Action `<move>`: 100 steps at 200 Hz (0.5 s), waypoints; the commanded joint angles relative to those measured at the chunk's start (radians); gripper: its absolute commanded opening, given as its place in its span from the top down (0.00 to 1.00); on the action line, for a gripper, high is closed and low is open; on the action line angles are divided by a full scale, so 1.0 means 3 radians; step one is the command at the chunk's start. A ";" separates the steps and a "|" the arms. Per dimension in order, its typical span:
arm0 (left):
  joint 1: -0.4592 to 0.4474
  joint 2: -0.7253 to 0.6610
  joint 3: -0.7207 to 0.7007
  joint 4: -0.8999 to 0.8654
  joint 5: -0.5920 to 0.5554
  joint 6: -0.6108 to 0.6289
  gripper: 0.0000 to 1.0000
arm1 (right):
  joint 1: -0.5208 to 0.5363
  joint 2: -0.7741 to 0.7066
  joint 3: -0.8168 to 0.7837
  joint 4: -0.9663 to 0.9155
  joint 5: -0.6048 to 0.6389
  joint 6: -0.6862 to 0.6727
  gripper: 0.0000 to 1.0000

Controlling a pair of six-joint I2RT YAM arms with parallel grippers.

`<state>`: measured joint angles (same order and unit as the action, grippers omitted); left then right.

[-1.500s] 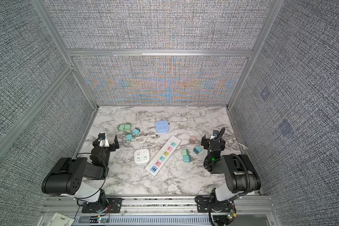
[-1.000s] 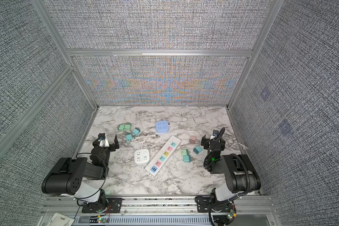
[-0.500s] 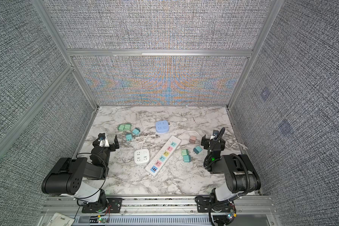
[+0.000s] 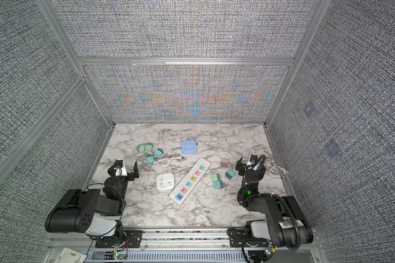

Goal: Insert plugs into power strip
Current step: Rotate the socket at the center of the table.

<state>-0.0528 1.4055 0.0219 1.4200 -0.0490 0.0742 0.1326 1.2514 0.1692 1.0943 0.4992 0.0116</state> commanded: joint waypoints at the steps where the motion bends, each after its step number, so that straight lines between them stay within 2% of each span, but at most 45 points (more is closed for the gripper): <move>1: -0.0014 -0.0474 -0.0131 0.0227 0.0163 0.0136 0.01 | 0.0049 -0.0498 -0.0018 -0.0309 0.0246 0.0223 0.01; 12: -0.0032 -0.0850 0.0041 -0.0415 0.0201 0.0041 0.01 | 0.0049 -0.0855 0.0075 -0.0840 0.0094 0.0557 0.01; 23: -0.0033 -0.1246 0.0390 -0.1448 0.0301 -0.0160 0.01 | 0.0049 -0.1212 0.0261 -0.1560 -0.0148 0.0924 0.00; 38: -0.0031 -0.1622 0.0895 -0.2722 0.0297 -0.0822 0.01 | 0.0045 -0.1588 0.0608 -0.2600 -0.0515 0.1378 0.01; 46: -0.0034 -0.1755 0.1083 -0.3165 0.0373 -0.0977 0.01 | 0.0047 -0.1740 0.0749 -0.3030 -0.0647 0.1471 0.00; 61: -0.0033 -0.1965 0.1064 -0.3184 0.0788 -0.0940 0.01 | 0.0039 -0.2032 0.0782 -0.3375 -0.0535 0.1804 0.01; 70: -0.0030 -0.2099 0.0949 -0.3069 0.0830 -0.1184 0.01 | 0.0019 -0.2268 0.0726 -0.3458 -0.0571 0.1929 0.01; 79: -0.0033 -0.2243 0.0835 -0.2995 0.0754 -0.1416 0.01 | 0.0006 -0.2478 0.0647 -0.3474 -0.0632 0.2043 0.00; 100: -0.0019 -0.2527 0.0526 -0.2924 0.0393 -0.2043 0.01 | -0.0040 -0.2861 0.0524 -0.3395 -0.1171 0.2014 0.01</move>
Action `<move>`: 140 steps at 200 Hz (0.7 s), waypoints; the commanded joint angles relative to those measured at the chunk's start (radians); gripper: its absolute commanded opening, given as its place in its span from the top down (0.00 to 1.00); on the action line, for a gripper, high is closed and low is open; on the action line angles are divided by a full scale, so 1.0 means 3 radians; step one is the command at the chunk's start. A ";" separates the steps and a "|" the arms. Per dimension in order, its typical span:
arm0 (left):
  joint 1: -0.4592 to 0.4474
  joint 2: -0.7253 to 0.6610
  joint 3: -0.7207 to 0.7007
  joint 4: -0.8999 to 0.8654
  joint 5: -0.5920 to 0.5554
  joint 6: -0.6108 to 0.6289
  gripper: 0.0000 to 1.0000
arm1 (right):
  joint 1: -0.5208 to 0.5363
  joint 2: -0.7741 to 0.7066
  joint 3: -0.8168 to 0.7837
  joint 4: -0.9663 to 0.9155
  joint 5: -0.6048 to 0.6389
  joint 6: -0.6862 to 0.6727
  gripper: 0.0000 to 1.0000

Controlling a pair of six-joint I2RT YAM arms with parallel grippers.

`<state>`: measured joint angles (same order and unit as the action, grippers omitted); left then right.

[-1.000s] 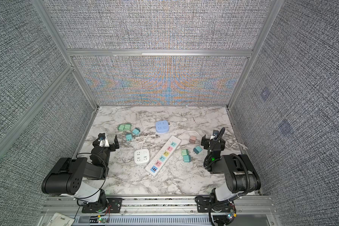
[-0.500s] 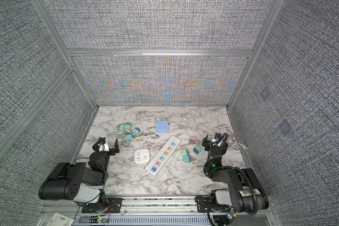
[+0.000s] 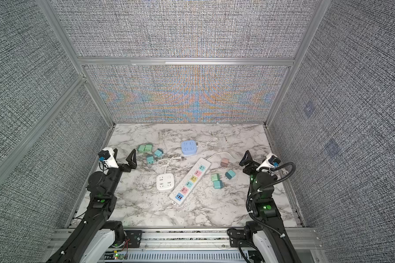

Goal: Insert plugs into power strip
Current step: Rotate the socket at the center of the table.

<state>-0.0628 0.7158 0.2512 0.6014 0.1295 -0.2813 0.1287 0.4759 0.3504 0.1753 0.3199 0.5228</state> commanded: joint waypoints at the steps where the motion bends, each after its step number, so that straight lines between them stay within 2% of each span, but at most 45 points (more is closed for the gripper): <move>1: 0.0017 -0.0238 -0.0244 -0.0205 -0.0212 -0.0878 0.01 | -0.0025 -0.0295 -0.0086 -0.0325 -0.0622 0.0312 0.00; 12: 0.0017 -0.0343 -0.0282 -0.0354 -0.0294 -0.1063 0.01 | -0.0023 -0.0325 -0.0116 -0.0314 -0.0883 0.0351 0.01; 27: 0.0018 -0.0488 -0.0354 -0.0386 -0.0187 -0.1129 0.01 | -0.0025 -0.0200 -0.0188 -0.0140 -0.1246 0.0406 0.01; 50: 0.0016 -0.0750 -0.0335 -0.0740 -0.0043 -0.1203 0.01 | 0.0022 0.0301 0.0007 -0.0223 -0.1402 0.0416 0.01; 71: 0.0007 -0.0941 -0.0334 -0.1044 0.0115 -0.1357 0.19 | 0.0136 0.1027 0.0239 -0.0176 -0.1533 0.0380 0.10; 90: -0.0051 -0.1000 -0.0341 -0.1174 0.0192 -0.1506 0.24 | 0.0276 0.1661 0.0531 -0.0175 -0.1607 0.0325 0.17; 111: -0.0296 -0.0877 -0.0336 -0.1121 0.0202 -0.1544 0.26 | 0.0344 0.2276 0.0914 -0.0458 -0.1691 0.0257 0.26; 140: -0.0879 -0.0505 -0.0164 -0.1288 -0.0037 -0.1581 0.29 | 0.0389 0.2694 0.1023 -0.0280 -0.1850 0.0274 0.27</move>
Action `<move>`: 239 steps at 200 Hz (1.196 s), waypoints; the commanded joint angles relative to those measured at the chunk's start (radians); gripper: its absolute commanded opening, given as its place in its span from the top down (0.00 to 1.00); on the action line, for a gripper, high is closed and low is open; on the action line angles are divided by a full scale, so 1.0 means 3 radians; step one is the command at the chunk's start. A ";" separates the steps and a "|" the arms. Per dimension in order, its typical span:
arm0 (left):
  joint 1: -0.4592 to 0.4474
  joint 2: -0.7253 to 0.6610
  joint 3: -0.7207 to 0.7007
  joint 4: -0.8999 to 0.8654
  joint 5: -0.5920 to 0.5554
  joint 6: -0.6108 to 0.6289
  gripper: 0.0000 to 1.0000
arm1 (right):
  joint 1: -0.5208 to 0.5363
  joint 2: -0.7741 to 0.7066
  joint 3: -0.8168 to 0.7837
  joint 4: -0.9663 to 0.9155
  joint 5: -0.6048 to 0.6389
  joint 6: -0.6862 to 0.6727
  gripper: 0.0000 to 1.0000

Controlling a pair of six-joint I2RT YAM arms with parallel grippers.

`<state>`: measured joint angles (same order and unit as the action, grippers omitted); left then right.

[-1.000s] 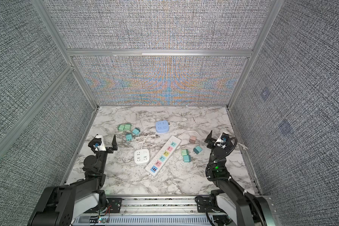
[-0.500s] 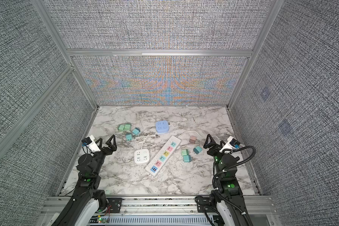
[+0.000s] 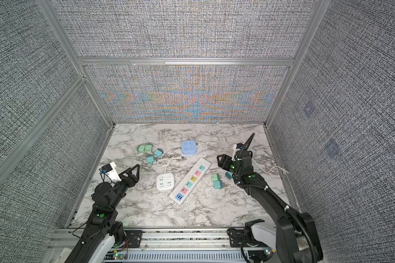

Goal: Insert plugs into power strip
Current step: Rotate the socket at the center of the table.

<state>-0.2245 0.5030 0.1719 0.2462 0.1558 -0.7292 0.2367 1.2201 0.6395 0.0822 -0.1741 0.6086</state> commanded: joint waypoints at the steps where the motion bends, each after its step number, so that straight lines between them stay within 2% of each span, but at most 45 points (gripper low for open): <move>1: -0.0363 0.0215 0.0099 -0.0097 -0.0135 -0.0097 0.29 | 0.0029 0.0213 0.0059 0.0030 -0.0203 -0.0012 0.27; 17: -0.0723 0.0365 0.0071 -0.0005 -0.0284 -0.0240 0.32 | 0.0056 0.0326 0.0143 0.0049 -0.0190 -0.0083 0.27; 53: -0.1603 0.0613 0.0033 -0.0064 -0.1062 -0.0745 0.32 | 0.0093 0.0751 0.0555 -0.0151 -0.0172 -0.0229 0.27; 96: -0.2335 0.1227 0.0133 -0.0013 -0.1504 -0.1169 0.32 | 0.0150 0.1408 0.1092 -0.0312 -0.0181 -0.0314 0.27; 134: -0.2494 0.1718 0.0179 0.0198 -0.1484 -0.1292 0.32 | 0.0273 0.1774 0.1258 -0.0316 -0.0147 -0.0341 0.27; 158: -0.2562 0.1949 0.0228 0.0407 -0.1411 -0.1278 0.32 | 0.0306 0.1847 0.1264 -0.0272 -0.0125 -0.0332 0.27; 201: -0.2670 0.2265 0.0429 0.0356 -0.1354 -0.1346 0.32 | 0.0413 0.1927 0.1259 -0.0243 -0.0130 -0.0306 0.27; 239: -0.2767 0.2414 0.0481 0.0246 -0.1400 -0.1647 0.24 | 0.0446 0.1957 0.1103 -0.0064 -0.0089 -0.0116 0.27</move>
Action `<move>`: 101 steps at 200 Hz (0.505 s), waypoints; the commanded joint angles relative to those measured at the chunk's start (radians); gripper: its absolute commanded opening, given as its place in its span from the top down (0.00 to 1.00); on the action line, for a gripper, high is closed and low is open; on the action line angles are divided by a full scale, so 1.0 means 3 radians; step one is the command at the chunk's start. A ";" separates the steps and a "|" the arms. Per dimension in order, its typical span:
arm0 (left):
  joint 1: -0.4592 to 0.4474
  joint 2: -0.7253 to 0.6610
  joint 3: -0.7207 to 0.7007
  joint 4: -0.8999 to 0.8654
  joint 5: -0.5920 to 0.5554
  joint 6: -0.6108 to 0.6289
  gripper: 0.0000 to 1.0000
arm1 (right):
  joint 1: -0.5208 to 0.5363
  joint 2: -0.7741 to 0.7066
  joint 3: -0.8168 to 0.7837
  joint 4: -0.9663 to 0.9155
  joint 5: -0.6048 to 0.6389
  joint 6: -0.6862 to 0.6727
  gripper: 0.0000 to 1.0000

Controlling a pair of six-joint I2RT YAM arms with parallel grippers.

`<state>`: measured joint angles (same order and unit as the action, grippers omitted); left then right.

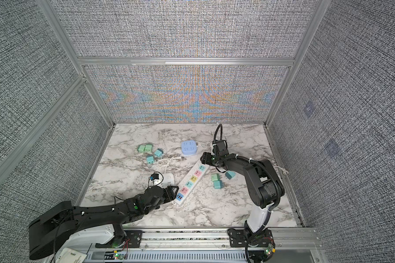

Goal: Insert plugs into power strip
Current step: Rotate the socket at the center of the table.

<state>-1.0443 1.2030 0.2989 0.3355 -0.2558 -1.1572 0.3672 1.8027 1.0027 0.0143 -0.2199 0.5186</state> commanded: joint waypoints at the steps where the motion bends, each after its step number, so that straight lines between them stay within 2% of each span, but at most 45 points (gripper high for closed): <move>1: -0.0036 0.0086 0.0060 -0.0058 -0.0027 -0.0227 0.24 | 0.0012 0.0015 -0.0117 0.0172 0.0063 0.0189 0.27; 58: -0.0057 0.0419 0.0272 -0.0261 0.0070 -0.0457 0.23 | 0.0147 -0.0197 -0.0636 0.0647 0.0063 0.0457 0.31; 101: -0.0052 0.0592 0.0325 -0.0185 -0.0097 -0.0576 0.23 | 0.0311 -0.0422 -0.0969 0.0950 0.0114 0.0673 0.37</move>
<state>-1.0595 1.3567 0.3851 0.2768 -0.2478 -1.2953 0.4362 1.7046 0.7578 0.2283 -0.1909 0.6521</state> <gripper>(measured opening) 0.770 0.641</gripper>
